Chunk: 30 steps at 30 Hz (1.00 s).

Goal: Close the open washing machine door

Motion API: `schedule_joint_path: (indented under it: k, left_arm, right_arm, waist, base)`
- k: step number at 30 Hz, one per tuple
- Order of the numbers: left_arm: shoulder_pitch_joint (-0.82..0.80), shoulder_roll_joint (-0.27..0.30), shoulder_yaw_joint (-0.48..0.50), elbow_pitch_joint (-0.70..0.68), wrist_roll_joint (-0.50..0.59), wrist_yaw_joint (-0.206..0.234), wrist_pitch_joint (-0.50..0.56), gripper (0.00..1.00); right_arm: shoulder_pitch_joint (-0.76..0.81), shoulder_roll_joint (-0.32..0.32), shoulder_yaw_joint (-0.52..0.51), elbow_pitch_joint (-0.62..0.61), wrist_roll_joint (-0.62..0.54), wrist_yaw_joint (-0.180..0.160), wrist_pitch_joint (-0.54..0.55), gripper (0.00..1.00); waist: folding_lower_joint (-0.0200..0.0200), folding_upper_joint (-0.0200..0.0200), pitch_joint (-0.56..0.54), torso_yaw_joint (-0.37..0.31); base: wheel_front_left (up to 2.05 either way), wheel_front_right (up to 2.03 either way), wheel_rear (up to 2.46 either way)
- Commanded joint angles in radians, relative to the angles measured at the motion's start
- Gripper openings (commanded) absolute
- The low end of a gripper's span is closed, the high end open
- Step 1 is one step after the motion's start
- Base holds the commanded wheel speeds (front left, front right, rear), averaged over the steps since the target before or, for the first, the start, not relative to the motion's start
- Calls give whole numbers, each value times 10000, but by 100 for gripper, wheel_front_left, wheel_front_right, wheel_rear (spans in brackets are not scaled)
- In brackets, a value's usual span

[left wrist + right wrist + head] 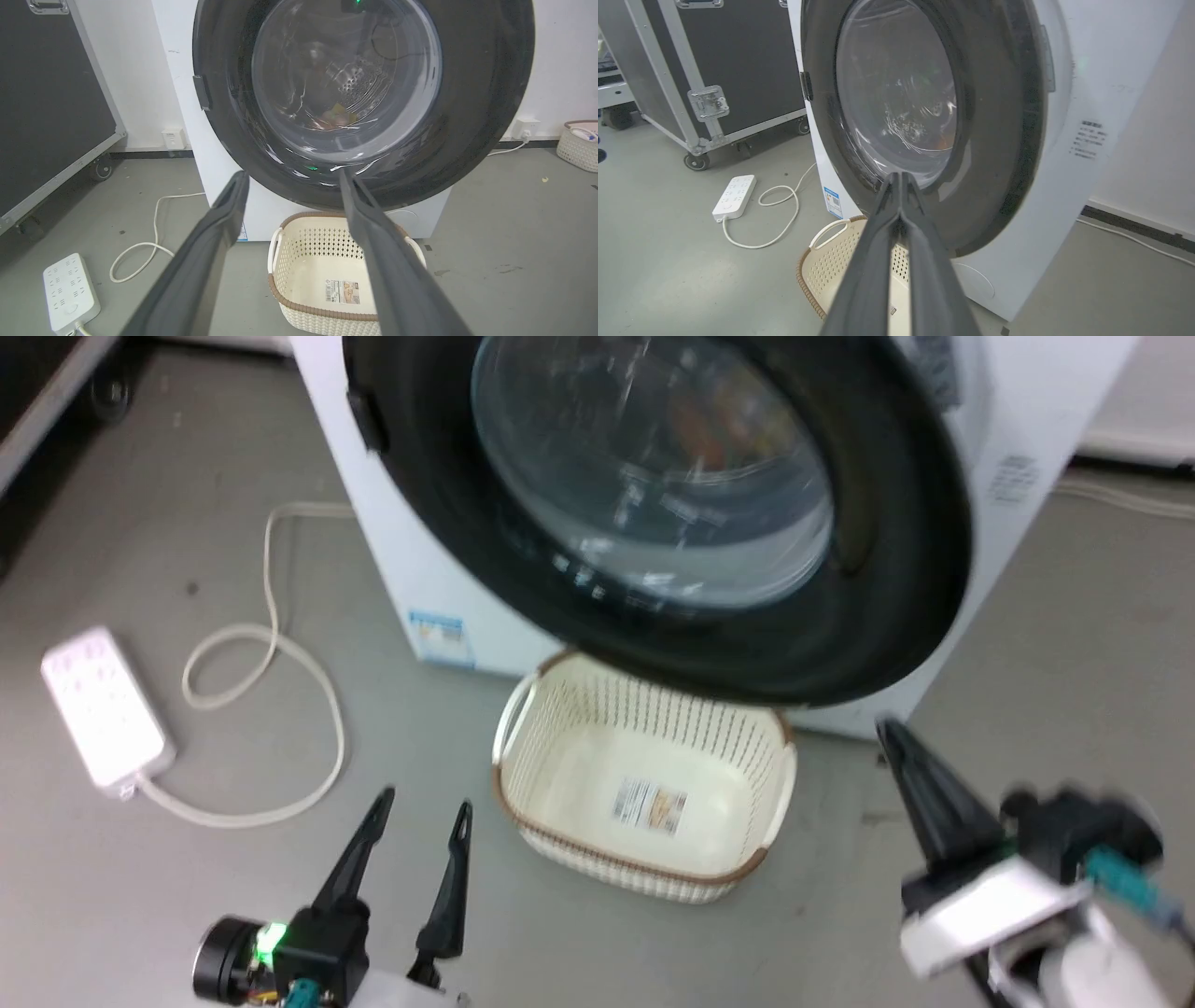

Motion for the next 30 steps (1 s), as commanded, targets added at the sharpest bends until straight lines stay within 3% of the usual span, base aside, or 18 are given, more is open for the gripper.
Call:
schedule_joint_path:
  k: [1,8,14,30]
  left_arm:
    - [-300,-116,23,-55,102,-67,-43,100]
    - [-987,-454,38,-70,294,-261,-43,100]
    - [-1288,-669,73,-89,399,-363,-43,100]
    - [-1768,-971,171,-48,574,-503,-43,100]
  right_arm:
    - [-796,-404,253,46,327,8,205,0]
    - [-3400,-1977,820,1396,1408,8,796,0]
    - [-5124,-2746,813,2838,2295,8,1050,0]
    - [-8270,-3364,238,5646,2709,8,1438,0]
  waist:
    - [-1,0,897,444]
    - [-1,0,1904,977]
    - [-1,0,2343,1277]
    - [-1,0,3130,1506]
  base:
    - [0,0,0]
    - [0,0,0]
    - [0,0,0]
    - [0,0,0]
